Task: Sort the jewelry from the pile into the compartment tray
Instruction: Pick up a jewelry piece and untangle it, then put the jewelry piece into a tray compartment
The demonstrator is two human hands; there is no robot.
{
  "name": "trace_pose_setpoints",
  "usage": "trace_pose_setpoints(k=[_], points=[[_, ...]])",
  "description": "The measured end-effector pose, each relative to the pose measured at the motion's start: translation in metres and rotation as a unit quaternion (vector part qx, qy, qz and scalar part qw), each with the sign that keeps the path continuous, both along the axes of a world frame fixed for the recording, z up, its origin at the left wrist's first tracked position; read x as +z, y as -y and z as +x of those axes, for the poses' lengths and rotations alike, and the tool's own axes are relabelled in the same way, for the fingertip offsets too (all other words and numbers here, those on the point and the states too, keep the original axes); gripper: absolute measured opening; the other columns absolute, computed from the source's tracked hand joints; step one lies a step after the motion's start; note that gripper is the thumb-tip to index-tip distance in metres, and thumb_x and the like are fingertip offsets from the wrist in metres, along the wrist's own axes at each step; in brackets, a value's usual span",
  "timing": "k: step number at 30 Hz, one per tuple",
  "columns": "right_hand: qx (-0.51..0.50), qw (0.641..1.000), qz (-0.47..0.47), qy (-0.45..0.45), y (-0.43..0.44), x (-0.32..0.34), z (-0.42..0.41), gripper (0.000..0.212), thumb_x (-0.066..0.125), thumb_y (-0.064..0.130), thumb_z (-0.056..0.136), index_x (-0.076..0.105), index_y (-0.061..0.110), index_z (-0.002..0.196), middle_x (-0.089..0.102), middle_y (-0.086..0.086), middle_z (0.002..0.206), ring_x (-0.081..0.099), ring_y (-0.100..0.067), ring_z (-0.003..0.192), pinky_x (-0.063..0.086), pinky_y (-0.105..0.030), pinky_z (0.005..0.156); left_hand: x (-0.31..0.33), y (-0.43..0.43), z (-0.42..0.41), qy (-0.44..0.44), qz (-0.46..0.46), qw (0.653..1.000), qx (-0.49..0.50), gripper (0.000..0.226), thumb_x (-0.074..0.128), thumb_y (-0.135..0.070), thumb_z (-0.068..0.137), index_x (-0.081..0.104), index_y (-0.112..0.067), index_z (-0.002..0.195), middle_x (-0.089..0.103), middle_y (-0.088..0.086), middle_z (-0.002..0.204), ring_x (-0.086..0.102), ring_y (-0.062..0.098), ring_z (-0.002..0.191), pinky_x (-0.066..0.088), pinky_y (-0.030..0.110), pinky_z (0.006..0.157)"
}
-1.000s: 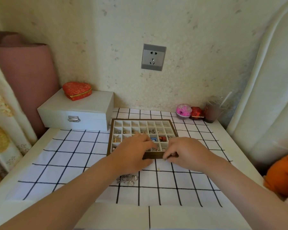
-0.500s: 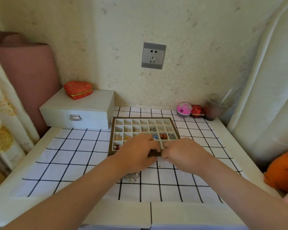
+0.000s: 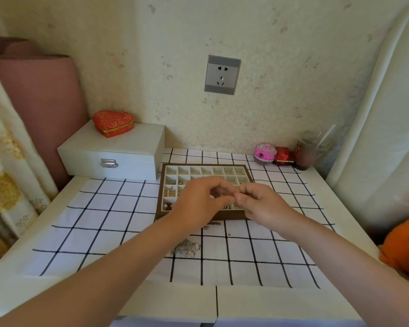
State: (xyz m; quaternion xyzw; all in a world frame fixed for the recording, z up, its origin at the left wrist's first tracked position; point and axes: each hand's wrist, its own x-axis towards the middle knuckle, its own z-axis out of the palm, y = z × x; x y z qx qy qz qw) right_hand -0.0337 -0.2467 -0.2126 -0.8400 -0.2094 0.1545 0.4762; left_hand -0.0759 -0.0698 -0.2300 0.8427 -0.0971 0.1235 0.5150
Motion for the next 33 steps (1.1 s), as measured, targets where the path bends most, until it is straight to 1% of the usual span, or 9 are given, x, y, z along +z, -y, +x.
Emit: trace_pose_setpoints(k=[5, 9, 13, 20, 22, 24, 27, 29, 33], points=[[-0.071, 0.989, 0.112, -0.069, -0.006, 0.005, 0.002, 0.013, 0.059, 0.021, 0.100, 0.069, 0.016, 0.092, 0.052, 0.006, 0.058, 0.043, -0.011, 0.048, 0.029, -0.019, 0.042, 0.008, 0.002, 0.005, -0.010, -0.127, 0.991, 0.030, 0.012, 0.077, -0.011, 0.083, 0.077, -0.020, 0.092, 0.076, -0.006, 0.083, 0.069, 0.002, 0.076, 0.052, 0.013, 0.073], [-0.105, 0.985, 0.106, 0.092, -0.010, 0.005, 0.010, 0.008, 0.071, 0.018, 0.091, 0.073, 0.024, 0.095, 0.067, 0.011, 0.076, 0.057, -0.006, 0.058, 0.047, -0.025, 0.054, 0.014, 0.004, 0.010, -0.071, -0.183, 0.979, 0.056, 0.008, 0.077, -0.016, 0.083, 0.078, -0.021, 0.090, 0.074, -0.010, 0.075, 0.066, -0.002, 0.068, 0.050, 0.011, 0.065], [-0.031, 0.965, 0.037, 0.259, -0.006, 0.014, 0.020, 0.015, 0.074, 0.019, 0.088, 0.076, 0.030, 0.097, 0.071, 0.013, 0.087, 0.062, -0.010, 0.071, 0.050, -0.022, 0.066, 0.024, 0.002, 0.015, -0.126, -0.195, 0.970, 0.072, 0.012, 0.074, -0.025, 0.086, 0.077, -0.020, 0.097, 0.075, -0.002, 0.080, 0.059, 0.001, 0.062, 0.047, 0.013, 0.053], [-0.016, 0.963, 0.022, 0.269, -0.005, 0.025, 0.040, 0.011, 0.073, 0.020, 0.089, 0.076, 0.030, 0.092, 0.072, 0.017, 0.084, 0.054, -0.006, 0.055, 0.045, -0.014, 0.059, 0.030, -0.005, 0.031, -0.160, -0.184, 0.969, 0.046, 0.013, 0.069, -0.033, 0.090, 0.075, -0.024, 0.098, 0.077, -0.008, 0.091, 0.062, 0.004, 0.073, 0.050, 0.018, 0.063], [-0.032, 0.966, 0.003, 0.258, -0.007, 0.024, 0.050, 0.008, 0.070, 0.020, 0.092, 0.076, 0.026, 0.093, 0.071, 0.014, 0.085, 0.056, 0.005, 0.061, 0.042, -0.010, 0.062, 0.024, -0.008, 0.039, -0.115, -0.075, 0.989, 0.059, 0.019, 0.063, -0.041, 0.093, 0.073, -0.027, 0.101, 0.074, -0.011, 0.097, 0.064, 0.004, 0.087, 0.053, 0.028, 0.080], [-0.057, 0.958, -0.072, 0.271, -0.010, 0.017, 0.064, 0.008, 0.067, 0.024, 0.093, 0.075, 0.028, 0.093, 0.070, 0.015, 0.089, 0.060, 0.008, 0.073, 0.045, -0.016, 0.069, 0.014, -0.013, 0.044, -0.079, 0.134, 0.986, 0.052, 0.037, 0.054, -0.057, 0.092, 0.067, -0.033, 0.116, 0.067, -0.011, 0.116, 0.059, 0.008, 0.108, 0.049, 0.039, 0.096], [-0.055, 0.925, -0.241, 0.290, -0.015, 0.004, 0.078, 0.011, 0.063, 0.028, 0.094, 0.073, 0.032, 0.092, 0.065, 0.017, 0.091, 0.063, -0.007, 0.087, 0.049, -0.030, 0.072, -0.001, -0.018, 0.043, -0.098, 0.397, 0.912, 0.028, 0.083, 0.040, -0.085, 0.078, 0.042, -0.037, 0.145, 0.038, 0.002, 0.154, 0.030, 0.026, 0.142, 0.027, 0.052, 0.114], [-0.042, 0.909, -0.302, 0.286, -0.020, -0.004, 0.083, 0.014, 0.061, 0.026, 0.095, 0.073, 0.033, 0.094, 0.060, 0.018, 0.089, 0.063, -0.008, 0.087, 0.045, -0.027, 0.069, -0.009, -0.020, 0.041, -0.124, 0.464, 0.877, 0.007, 0.100, 0.039, -0.090, 0.073, 0.023, -0.035, 0.155, 0.015, 0.002, 0.164, 0.009, 0.028, 0.150, 0.012, 0.054, 0.118], [-0.039, 0.888, -0.352, 0.292, -0.028, -0.011, 0.093, 0.018, 0.059, 0.024, 0.095, 0.074, 0.034, 0.095, 0.069, 0.012, 0.099, 0.065, -0.012, 0.087, 0.051, -0.029, 0.068, -0.017, -0.023, 0.042, -0.144, 0.464, 0.874, -0.014, 0.115, 0.046, -0.093, 0.067, 0.008, -0.032, 0.157, -0.001, 0.000, 0.166, -0.006, 0.028, 0.152, 0.001, 0.053, 0.120]])
